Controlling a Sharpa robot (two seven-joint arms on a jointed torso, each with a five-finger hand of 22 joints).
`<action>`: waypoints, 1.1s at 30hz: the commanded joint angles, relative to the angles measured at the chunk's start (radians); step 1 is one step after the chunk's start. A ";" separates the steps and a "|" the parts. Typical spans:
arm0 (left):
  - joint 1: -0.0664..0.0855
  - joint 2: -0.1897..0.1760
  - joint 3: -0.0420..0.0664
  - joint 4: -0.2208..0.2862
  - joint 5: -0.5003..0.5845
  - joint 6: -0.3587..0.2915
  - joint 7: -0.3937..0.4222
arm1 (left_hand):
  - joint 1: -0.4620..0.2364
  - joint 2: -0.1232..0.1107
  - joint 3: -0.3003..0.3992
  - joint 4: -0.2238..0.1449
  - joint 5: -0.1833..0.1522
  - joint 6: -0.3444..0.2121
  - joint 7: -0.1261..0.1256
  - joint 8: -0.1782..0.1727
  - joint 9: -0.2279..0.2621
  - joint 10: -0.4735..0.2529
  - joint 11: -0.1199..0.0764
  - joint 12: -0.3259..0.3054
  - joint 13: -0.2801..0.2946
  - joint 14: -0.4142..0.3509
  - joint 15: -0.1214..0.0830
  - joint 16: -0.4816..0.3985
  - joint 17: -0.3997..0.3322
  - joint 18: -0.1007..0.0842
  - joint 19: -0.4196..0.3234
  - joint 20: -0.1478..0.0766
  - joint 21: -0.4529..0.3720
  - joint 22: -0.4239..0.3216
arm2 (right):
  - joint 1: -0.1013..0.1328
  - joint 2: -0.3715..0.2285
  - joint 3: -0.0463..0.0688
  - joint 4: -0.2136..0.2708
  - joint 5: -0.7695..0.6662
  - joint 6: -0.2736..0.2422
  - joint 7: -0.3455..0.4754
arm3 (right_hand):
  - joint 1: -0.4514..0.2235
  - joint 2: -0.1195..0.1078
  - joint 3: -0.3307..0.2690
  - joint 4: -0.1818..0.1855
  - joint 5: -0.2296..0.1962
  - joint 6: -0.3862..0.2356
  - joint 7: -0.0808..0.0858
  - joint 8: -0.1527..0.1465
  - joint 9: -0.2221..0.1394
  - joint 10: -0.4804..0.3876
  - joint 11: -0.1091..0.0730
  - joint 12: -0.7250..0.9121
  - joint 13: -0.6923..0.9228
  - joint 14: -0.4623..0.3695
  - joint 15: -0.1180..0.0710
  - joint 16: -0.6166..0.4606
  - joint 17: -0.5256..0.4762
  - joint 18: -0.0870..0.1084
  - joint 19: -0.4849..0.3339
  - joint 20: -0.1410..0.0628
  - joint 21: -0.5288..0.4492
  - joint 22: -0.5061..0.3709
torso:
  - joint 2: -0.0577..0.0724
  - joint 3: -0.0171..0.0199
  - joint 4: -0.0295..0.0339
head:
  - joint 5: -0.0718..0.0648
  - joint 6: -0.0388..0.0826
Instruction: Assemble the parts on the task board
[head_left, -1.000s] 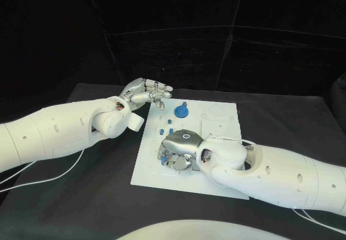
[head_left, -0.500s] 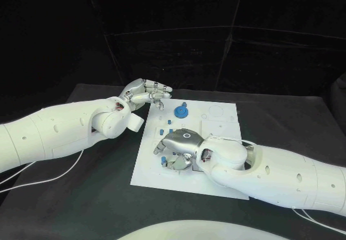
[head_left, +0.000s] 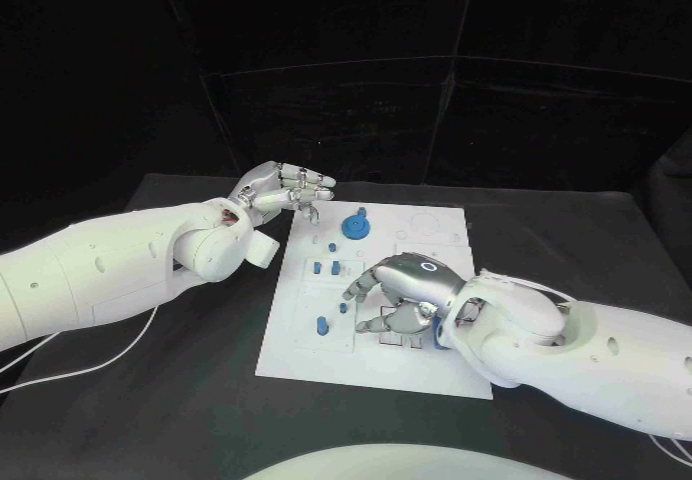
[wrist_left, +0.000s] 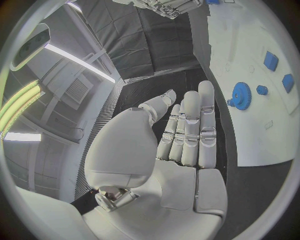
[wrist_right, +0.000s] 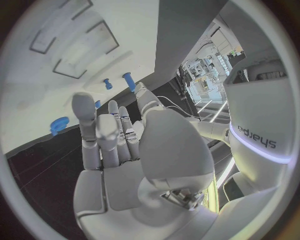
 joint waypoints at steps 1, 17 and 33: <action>0.001 -0.004 0.000 0.003 0.003 0.010 0.006 | -0.002 0.011 -0.007 0.001 -0.001 -0.007 0.001 0.006 0.000 -0.005 0.001 0.004 -0.002 -0.007 0.001 0.006 -0.002 0.013 0.002 0.007 -0.004 -0.002 | 0.015 -0.095 0.001 0.039 0.284 -0.089 -0.021 | -0.013 0.013 -0.005 0.016 0.030 0.036 -0.012 0.019 0.005 0.134 -0.025 0.092 0.037 0.027 -0.016 0.047 0.067 -0.021 0.044 -0.012 0.056 0.088 | -0.005 -0.0026 -0.0060 | -0.035 0.009; -0.001 -0.017 -0.001 0.014 0.003 0.005 0.018 | -0.001 0.012 -0.007 0.000 0.000 -0.007 0.001 0.007 0.000 -0.006 0.001 0.006 -0.002 -0.008 0.001 0.006 -0.003 0.014 0.002 0.007 -0.005 -0.003 | 0.019 -0.286 -0.001 0.085 0.315 0.012 -0.379 | -0.124 0.026 -0.183 0.156 0.155 0.057 -0.067 0.186 0.033 0.197 -0.079 0.699 0.625 0.058 -0.064 0.137 0.194 -0.057 0.127 -0.060 0.190 0.300 | -0.025 -0.0005 -0.0409 | -0.058 -0.009; -0.002 -0.016 -0.002 0.007 0.003 0.009 0.013 | 0.000 0.014 -0.007 0.000 0.000 -0.007 0.000 0.008 0.000 -0.006 0.000 0.007 -0.001 -0.008 0.000 0.007 -0.003 0.014 0.002 0.007 -0.005 -0.003 | -0.009 -0.223 -0.002 0.071 0.183 0.089 -0.480 | -0.142 0.028 -0.241 0.214 0.142 0.034 -0.070 0.242 0.051 0.215 -0.080 0.789 0.767 0.060 -0.065 0.155 0.220 -0.057 0.127 -0.064 0.197 0.311 | -0.027 -0.0009 -0.0442 | -0.066 -0.016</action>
